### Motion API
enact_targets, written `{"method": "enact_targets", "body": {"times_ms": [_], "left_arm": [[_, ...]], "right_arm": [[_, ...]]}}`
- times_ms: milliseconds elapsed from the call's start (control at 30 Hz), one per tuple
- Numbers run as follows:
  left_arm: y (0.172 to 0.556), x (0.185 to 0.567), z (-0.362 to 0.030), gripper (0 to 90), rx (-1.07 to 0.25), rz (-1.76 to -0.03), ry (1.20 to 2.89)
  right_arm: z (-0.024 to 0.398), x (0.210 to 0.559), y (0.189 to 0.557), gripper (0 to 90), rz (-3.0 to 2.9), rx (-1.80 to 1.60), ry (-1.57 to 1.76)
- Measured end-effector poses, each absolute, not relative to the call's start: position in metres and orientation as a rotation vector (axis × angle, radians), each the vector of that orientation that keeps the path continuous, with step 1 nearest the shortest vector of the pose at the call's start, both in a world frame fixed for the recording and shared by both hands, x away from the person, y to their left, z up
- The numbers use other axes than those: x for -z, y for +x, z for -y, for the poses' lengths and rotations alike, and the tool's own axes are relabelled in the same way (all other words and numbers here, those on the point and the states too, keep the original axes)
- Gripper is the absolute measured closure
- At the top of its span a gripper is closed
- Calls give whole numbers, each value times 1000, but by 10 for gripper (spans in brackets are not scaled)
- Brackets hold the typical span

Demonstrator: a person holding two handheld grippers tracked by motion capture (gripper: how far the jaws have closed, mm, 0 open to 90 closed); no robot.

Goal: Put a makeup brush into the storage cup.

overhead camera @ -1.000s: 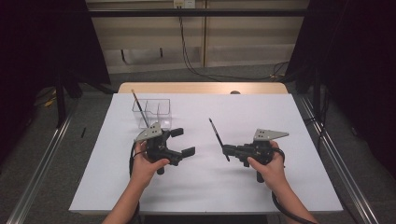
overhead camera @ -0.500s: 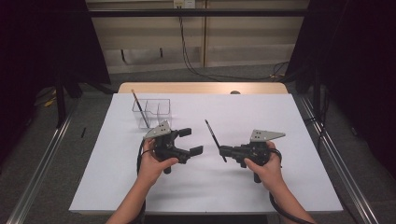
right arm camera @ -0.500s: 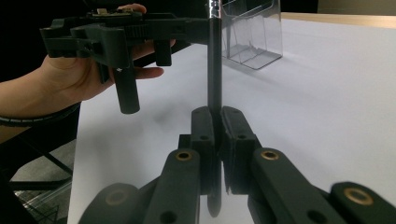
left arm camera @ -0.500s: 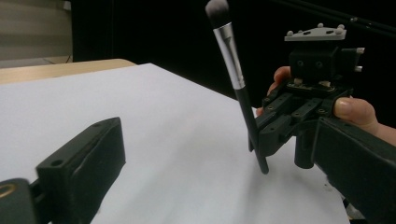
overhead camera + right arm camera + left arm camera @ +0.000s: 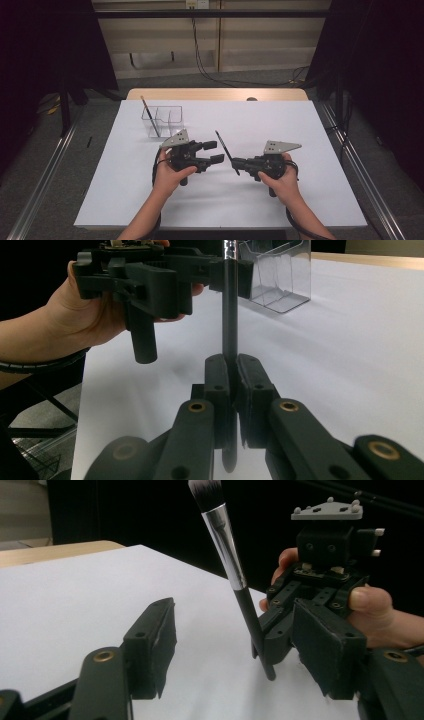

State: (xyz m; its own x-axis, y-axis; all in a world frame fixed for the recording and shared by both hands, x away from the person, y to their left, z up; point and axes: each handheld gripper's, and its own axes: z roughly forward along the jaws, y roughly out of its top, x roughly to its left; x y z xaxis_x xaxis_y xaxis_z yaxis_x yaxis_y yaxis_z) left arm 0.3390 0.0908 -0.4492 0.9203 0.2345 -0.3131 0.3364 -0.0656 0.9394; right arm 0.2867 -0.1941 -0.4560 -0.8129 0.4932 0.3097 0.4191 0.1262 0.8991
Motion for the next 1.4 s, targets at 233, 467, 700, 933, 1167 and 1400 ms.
{"method": "enact_targets", "body": {"times_ms": [233, 467, 700, 933, 1167, 1400], "left_arm": [[339, 449, -87, 452, 86, -441, 1637], [340, 451, -85, 538, 113, -442, 1611], [339, 454, -80, 669, 142, -433, 1603], [338, 455, -77, 803, 181, -420, 1583], [337, 453, -75, 830, 187, -403, 1576], [336, 452, -75, 835, 176, -388, 1586]], "right_arm": [[192, 457, 286, 844, -2310, -1804, 938], [192, 457, 286, 843, -2298, -1820, 934], [189, 457, 285, 843, -2303, -1821, 916], [184, 458, 283, 842, -2286, -1821, 903], [180, 458, 282, 841, -2281, -1812, 887], [178, 458, 281, 834, -2273, -1810, 886]]}}
